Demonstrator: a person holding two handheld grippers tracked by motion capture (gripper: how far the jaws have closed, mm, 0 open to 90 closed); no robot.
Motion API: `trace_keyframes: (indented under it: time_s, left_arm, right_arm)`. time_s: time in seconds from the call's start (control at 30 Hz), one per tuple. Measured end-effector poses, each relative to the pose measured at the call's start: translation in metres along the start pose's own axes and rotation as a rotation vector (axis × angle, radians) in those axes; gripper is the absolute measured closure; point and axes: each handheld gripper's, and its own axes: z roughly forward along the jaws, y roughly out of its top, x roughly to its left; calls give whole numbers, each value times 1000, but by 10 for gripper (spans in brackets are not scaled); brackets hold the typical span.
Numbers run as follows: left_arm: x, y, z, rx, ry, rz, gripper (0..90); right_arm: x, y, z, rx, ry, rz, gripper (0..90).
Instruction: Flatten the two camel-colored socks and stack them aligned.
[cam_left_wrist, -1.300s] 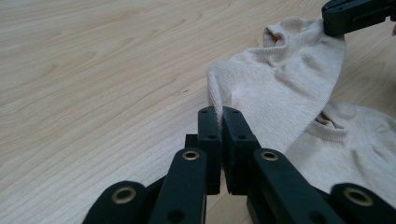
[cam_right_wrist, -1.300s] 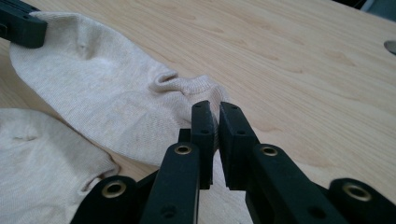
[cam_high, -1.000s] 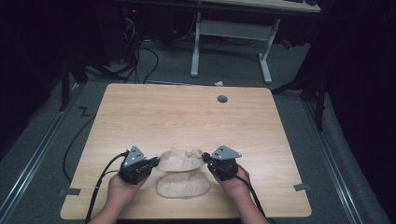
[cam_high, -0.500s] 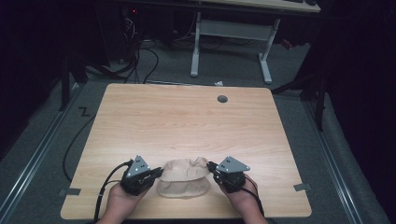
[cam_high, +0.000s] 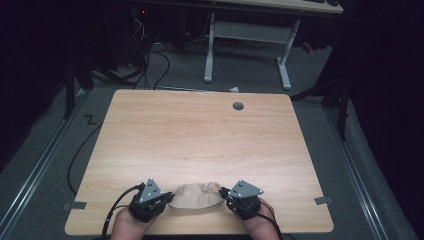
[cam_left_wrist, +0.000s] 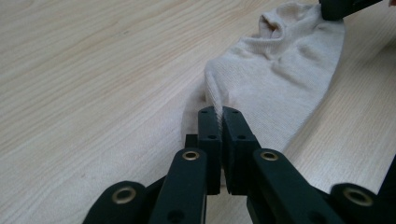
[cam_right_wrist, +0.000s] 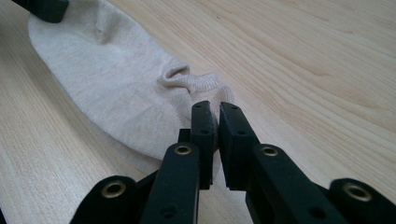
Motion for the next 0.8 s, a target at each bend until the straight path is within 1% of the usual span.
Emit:
trace_keyframes:
  time_s: [0.07,0.13,0.2,0.27,0.4,0.5,0.63,0.8]
  left_arm:
    - [-1,-2,1,12,-2,1,868]
    - [-1,-3,3,28,1,10,867]
    - [-1,-4,6,42,1,10,865]
    - [0,-5,9,62,7,14,860]
    - [2,-8,16,90,16,21,840]
    - [3,-7,19,87,19,22,821]
    - [5,-5,23,79,20,17,794]
    - [6,-4,23,78,31,21,734]
  right_arm:
    - [0,-1,0,5,2,5,846]
    - [1,-3,1,16,4,8,845]
    - [1,-6,4,34,6,9,842]
    - [2,-8,6,59,1,0,838]
    - [2,-13,13,104,15,1,828]
    - [2,-14,14,113,13,-2,822]
    - [0,-15,15,111,14,1,814]
    - [-1,-15,14,112,10,4,796]
